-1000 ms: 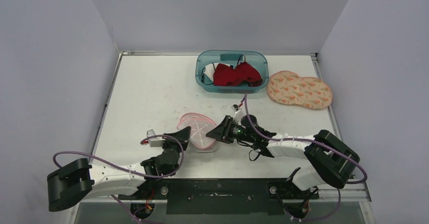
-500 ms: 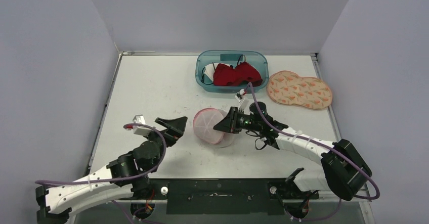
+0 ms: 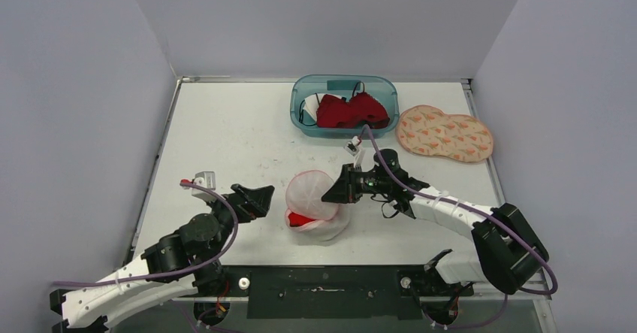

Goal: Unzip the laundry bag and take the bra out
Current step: Adjust the laundry bag at the center of the board.

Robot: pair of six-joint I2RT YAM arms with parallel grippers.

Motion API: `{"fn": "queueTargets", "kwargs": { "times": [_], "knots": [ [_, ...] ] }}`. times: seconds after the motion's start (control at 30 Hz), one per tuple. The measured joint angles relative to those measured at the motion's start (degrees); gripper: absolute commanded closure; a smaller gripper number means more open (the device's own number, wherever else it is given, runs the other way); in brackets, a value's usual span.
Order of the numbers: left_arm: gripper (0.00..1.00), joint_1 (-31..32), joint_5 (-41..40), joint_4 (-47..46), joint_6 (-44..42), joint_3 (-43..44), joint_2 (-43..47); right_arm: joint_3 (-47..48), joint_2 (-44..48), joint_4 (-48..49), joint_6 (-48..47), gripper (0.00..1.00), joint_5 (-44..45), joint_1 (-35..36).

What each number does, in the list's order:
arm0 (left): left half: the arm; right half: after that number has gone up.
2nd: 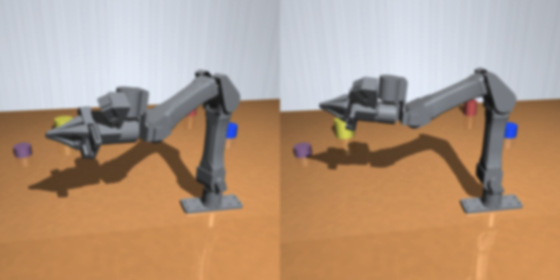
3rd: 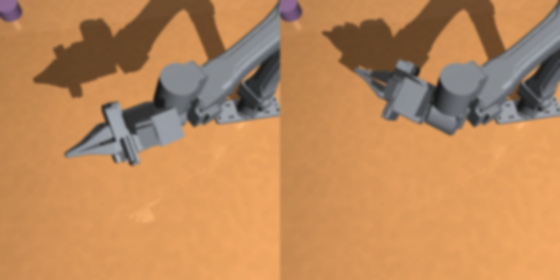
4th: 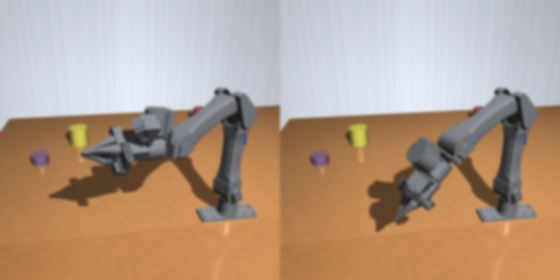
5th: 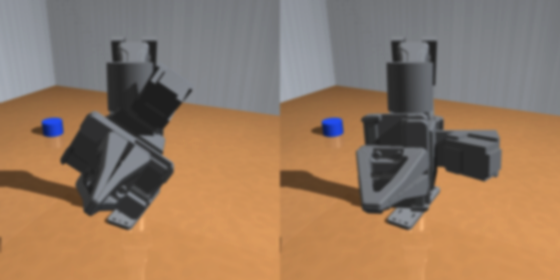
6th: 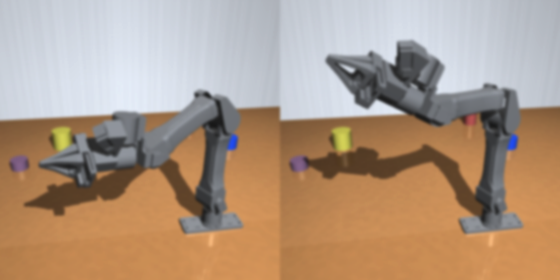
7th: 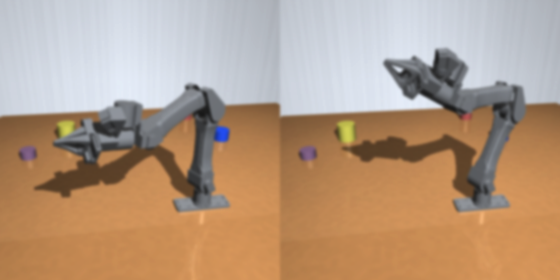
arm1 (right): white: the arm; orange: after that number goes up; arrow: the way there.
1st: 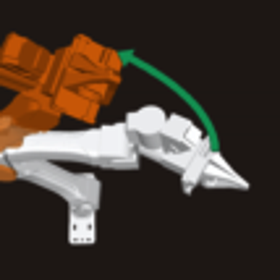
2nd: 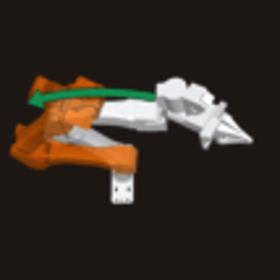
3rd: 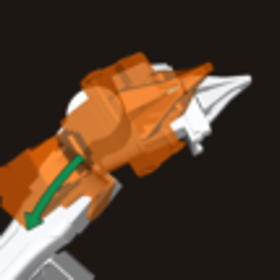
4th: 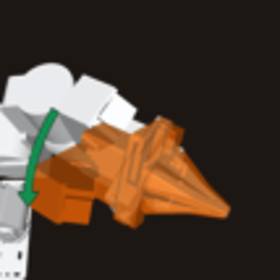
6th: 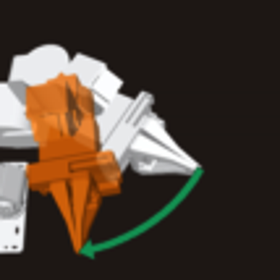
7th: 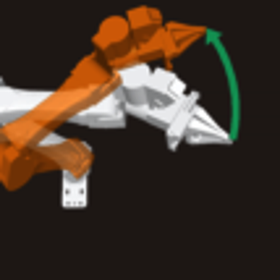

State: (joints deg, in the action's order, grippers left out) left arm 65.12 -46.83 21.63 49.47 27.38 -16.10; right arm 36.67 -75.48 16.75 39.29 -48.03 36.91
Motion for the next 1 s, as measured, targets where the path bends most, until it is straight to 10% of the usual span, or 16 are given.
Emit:
{"fn": "queueTargets", "kwargs": {
  "times": [0.77,1.0],
  "knots": [
    [0.33,-13.6,37.1,-19.0,7.8,-20.1,-12.2,-10.0,8.7,-4.3,-2.7,0.95,4.9,-4.7],
    [0.61,-13.8,40.2,-26.5,8.5,-20.1,-23.9,-10.4,8.9,-4.9,-2.7,0.95,5.2,-4.7]
  ]
}}
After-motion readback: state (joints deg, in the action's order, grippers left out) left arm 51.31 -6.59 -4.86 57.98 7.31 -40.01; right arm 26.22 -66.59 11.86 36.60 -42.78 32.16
